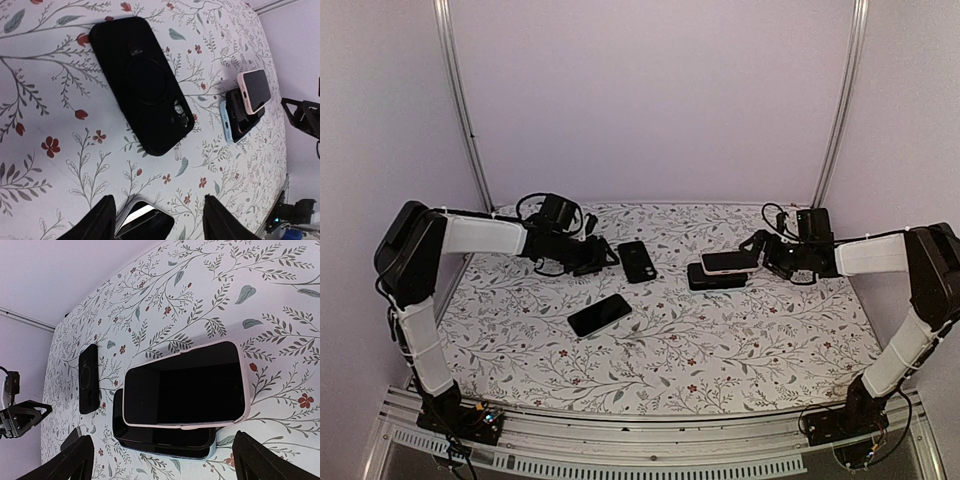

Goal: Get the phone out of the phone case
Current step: Move the phone to the center of the board, then pick up the phone with the phone case from the phone case, then pass from the right arm to the left

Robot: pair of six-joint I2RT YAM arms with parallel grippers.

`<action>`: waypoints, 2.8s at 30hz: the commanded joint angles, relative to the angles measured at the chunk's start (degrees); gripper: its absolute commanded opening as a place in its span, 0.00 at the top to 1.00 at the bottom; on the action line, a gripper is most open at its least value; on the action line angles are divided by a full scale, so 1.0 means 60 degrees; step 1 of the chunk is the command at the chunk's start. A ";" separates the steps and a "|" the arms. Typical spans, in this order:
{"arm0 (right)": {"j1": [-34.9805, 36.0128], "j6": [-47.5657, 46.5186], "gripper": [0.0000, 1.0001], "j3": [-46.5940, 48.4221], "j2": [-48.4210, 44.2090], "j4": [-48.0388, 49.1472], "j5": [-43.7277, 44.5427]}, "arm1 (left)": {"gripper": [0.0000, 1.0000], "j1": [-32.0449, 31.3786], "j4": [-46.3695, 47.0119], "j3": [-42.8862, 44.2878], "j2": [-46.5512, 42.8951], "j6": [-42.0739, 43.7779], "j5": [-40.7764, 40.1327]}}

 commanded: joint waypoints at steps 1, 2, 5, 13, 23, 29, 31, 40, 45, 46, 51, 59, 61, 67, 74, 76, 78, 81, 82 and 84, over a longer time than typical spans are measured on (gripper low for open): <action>-0.0313 0.0245 0.01 -0.0359 -0.0164 0.0735 -0.0510 | 0.36 -0.0162 -0.0559 -0.0800 -0.0555 0.0326 -0.0613; -0.0383 0.0247 0.01 -0.0417 -0.0169 0.0795 -0.0565 | 0.35 -0.0188 -0.0591 -0.0996 -0.0618 0.0345 -0.0713; -0.0572 0.0249 0.01 -0.0549 -0.0089 0.0925 -0.0722 | 0.32 -0.0303 -0.0658 -0.1515 -0.0749 0.0309 -0.0900; -0.0762 0.0189 0.01 -0.0703 0.0102 0.1204 -0.0896 | 0.27 -0.0926 -0.0965 -0.2384 -0.1111 0.0023 -0.1187; -0.0799 0.0232 0.01 -0.0705 0.0604 0.1646 -0.1171 | 0.27 -0.2005 -0.1254 -0.3166 -0.1808 -0.0990 -0.1492; -0.0801 0.0368 0.01 -0.0603 0.1010 0.1906 -0.1567 | 0.27 -0.2305 -0.1257 -0.3131 -0.1970 -0.1231 -0.1342; -0.0796 0.0442 0.01 -0.0587 0.1146 0.2025 -0.1695 | 0.27 -0.2397 -0.1265 -0.3072 -0.2000 -0.1248 -0.1296; -0.0860 0.0828 0.12 -0.0385 0.1661 0.2331 -0.1836 | 0.26 -0.2423 -0.1698 -0.2826 -0.2307 -0.1016 -0.1552; -0.1097 0.1319 0.17 -0.0142 0.2379 0.3030 -0.2394 | 0.25 -0.2242 -0.2226 -0.2456 -0.2638 -0.0659 -0.2119; -0.1122 0.1430 0.19 -0.0078 0.2491 0.3184 -0.2456 | 0.25 -0.2171 -0.2255 -0.2370 -0.2682 -0.0600 -0.2121; -0.1185 0.1907 0.32 0.0306 0.3210 0.3925 -0.2772 | 0.25 -0.1977 -0.2324 -0.1854 -0.2806 -0.0274 -0.2039; -0.1226 0.2118 0.66 0.0762 0.3535 0.4151 -0.2911 | 0.25 -0.1803 -0.2392 -0.0804 -0.2542 0.0353 -0.1456; -0.1236 0.2117 0.78 0.0830 0.3498 0.4140 -0.2995 | 0.25 -0.1722 -0.2385 -0.0452 -0.2471 0.0512 -0.1205; -0.1222 0.2064 1.00 0.0972 0.2937 0.4074 -0.3243 | 0.25 -0.1498 -0.2573 0.0535 -0.2142 0.1057 -0.0661; -0.1212 0.1771 1.00 0.1303 0.2060 0.3661 -0.4168 | 0.25 -0.1262 -0.2508 0.1377 -0.1798 0.1471 -0.0189; -0.1173 0.1618 1.00 0.1427 0.1737 0.3389 -0.4505 | 0.24 -0.1213 -0.2502 0.1599 -0.1733 0.1671 -0.0160; -0.1038 0.1409 1.00 0.1569 0.1450 0.2994 -0.4814 | 0.24 -0.1172 -0.2462 0.1784 -0.1667 0.1857 -0.0131; -0.0653 0.0854 1.00 0.1851 0.0951 0.2051 -0.5153 | 0.24 -0.1081 -0.2260 0.2011 -0.1525 0.2030 0.0164; -0.0484 0.0627 1.00 0.1947 0.0823 0.1693 -0.5209 | 0.24 -0.1076 -0.2197 0.2109 -0.1479 0.2083 0.0252; -0.0153 0.0214 1.00 0.2118 0.0478 0.1079 -0.5311 | 0.24 -0.1061 -0.2125 0.2279 -0.1341 0.2214 0.0423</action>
